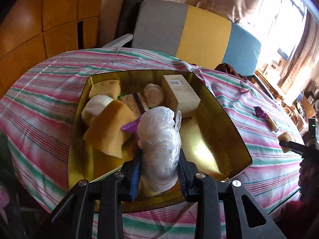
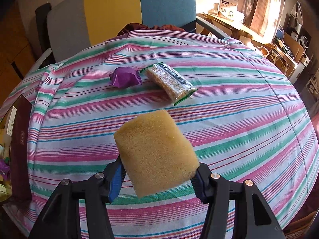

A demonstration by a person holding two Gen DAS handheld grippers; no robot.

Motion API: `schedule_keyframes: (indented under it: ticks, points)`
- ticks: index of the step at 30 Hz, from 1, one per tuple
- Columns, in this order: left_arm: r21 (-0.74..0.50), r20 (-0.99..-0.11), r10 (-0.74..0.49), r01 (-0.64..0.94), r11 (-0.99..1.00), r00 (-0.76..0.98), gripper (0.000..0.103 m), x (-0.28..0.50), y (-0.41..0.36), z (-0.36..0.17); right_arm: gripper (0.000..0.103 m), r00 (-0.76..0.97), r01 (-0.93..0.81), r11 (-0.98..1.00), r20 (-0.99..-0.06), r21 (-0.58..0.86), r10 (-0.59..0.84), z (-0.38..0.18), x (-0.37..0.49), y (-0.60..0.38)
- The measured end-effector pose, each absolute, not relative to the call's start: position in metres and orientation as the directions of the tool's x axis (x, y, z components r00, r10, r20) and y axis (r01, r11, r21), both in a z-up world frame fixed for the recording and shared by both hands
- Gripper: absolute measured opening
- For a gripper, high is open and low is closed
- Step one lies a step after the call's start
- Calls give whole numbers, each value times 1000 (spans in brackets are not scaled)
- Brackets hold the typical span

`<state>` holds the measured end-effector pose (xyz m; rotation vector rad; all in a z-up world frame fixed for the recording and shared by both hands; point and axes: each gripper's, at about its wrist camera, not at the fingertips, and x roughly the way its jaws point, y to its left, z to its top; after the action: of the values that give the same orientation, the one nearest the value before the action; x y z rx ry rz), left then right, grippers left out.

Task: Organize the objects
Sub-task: 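Carry the plastic-wrapped bundle into the gold tray and open the left tool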

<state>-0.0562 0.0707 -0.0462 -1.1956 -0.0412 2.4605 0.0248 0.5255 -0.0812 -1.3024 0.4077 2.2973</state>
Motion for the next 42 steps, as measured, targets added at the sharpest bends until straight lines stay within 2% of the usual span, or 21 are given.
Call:
schedule_keyframes:
  ticks: [7,9,13,15,17,28,35,42]
  points:
    - [-171,-776,359,-375,-911,-518,33,-52,83,-57,58,-471,-514,-857,-848,41,242,-77,23,523]
    - [-116,-798,316,-385,-916,-513,36,-52,94,-65,58,-478,-511,-858,-845,44,242,-76,23,523]
    - [-128,-819,297,-348,-928,-491,43,-58,93,-77,58,-480,-511,-858,-843,45,242,-76,22,523]
    - [-115,-818,281,-336,-935,-502,52,-58,90,-77,58,-478,-511,-858,-846,48,237,-77,22,523]
    - [-111,-809,276,-327,-939,-519,54,-56,87,-74,58,-477,-511,-859,-845,43,241,-76,22,522]
    - [-41,-744,245,-324,-945,-621,54,-46,83,-46,58,-505,-488,-871,-832,56,229,-69,22,512]
    - [-38,-716,240,-308,-951,-655,56,-41,74,-32,58,-567,-338,-937,-814,92,125,-49,10,450]
    - [-50,-700,245,-296,-954,-671,56,-37,64,-27,58,-633,-107,-985,-773,135,-38,-24,-16,349]
